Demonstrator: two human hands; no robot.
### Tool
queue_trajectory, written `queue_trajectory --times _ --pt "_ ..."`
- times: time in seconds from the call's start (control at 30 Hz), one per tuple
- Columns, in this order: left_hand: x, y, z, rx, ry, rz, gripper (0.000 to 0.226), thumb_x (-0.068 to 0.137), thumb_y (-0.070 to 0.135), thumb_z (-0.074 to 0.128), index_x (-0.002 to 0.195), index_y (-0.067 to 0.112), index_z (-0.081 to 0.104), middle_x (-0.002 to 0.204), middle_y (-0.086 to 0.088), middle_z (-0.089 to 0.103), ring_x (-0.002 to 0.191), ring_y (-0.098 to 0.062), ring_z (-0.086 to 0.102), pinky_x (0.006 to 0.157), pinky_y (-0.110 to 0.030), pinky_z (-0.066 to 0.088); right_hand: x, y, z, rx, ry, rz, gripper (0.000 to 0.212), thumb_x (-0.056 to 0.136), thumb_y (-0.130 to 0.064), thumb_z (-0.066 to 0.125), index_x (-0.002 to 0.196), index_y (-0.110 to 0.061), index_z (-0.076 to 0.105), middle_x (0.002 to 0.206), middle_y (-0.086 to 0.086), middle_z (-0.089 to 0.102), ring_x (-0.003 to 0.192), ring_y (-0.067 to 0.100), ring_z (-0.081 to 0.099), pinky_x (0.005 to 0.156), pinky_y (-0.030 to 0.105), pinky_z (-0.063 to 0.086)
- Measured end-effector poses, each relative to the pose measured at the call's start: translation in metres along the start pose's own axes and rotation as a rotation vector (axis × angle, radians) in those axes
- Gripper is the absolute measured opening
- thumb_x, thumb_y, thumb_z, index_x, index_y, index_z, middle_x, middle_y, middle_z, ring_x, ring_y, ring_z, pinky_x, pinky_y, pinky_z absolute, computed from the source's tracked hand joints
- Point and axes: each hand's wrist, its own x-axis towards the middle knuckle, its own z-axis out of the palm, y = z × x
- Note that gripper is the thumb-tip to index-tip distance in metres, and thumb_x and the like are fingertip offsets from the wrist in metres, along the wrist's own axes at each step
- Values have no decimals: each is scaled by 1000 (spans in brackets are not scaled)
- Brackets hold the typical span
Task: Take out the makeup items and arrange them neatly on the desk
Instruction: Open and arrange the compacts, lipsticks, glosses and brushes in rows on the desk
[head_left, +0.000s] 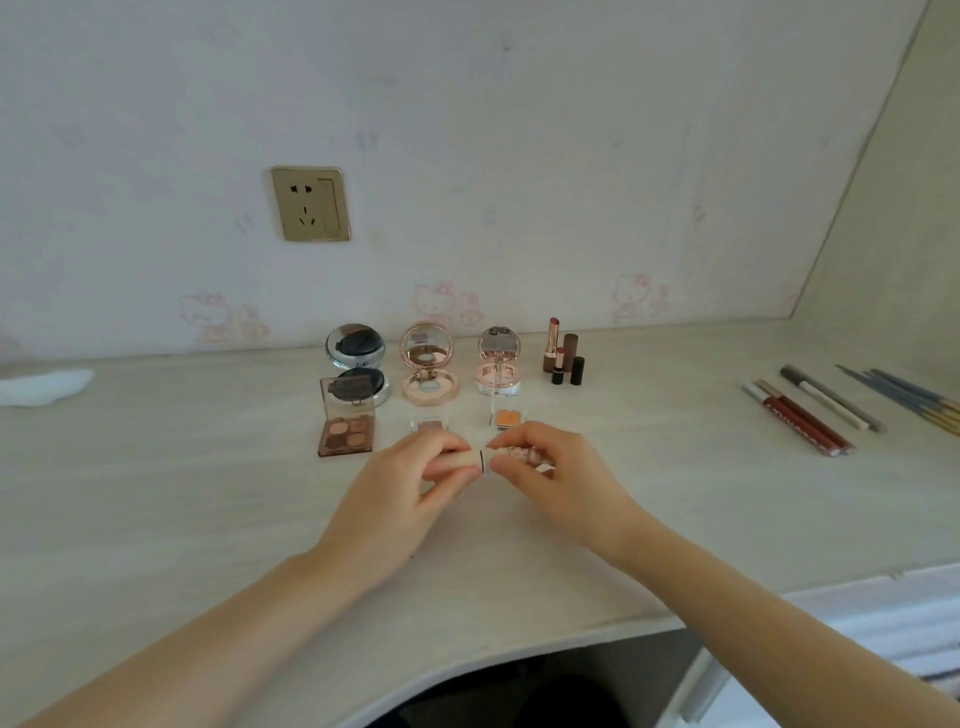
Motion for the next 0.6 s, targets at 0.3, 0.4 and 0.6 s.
queue_trajectory --times 0.3,0.4,0.6 --pt "-8 -3 3 -253 35 -113 6 88 28 65 94 29 62 89 18 68 90 3 64 72 -10 43 -7 7 10 144 35 -81 28 75 -27 76 97 -37 61 95 -18 62 83 4 60 73 20 53" --pt "-7 -3 0 -329 38 -143 11 84 36 66 93 30 64 90 14 68 89 -2 64 74 -8 43 -8 5 10 177 17 -34 35 73 -56 65 103 -39 63 97 -19 65 90 0 61 72 12 48" --pt "-6 -4 -2 -351 2 -147 8 86 30 68 93 32 65 89 13 67 85 -3 62 72 -8 42 -10 3 9 102 41 -66 10 79 -31 75 86 -33 69 82 -11 68 71 5 59 64 16 48"
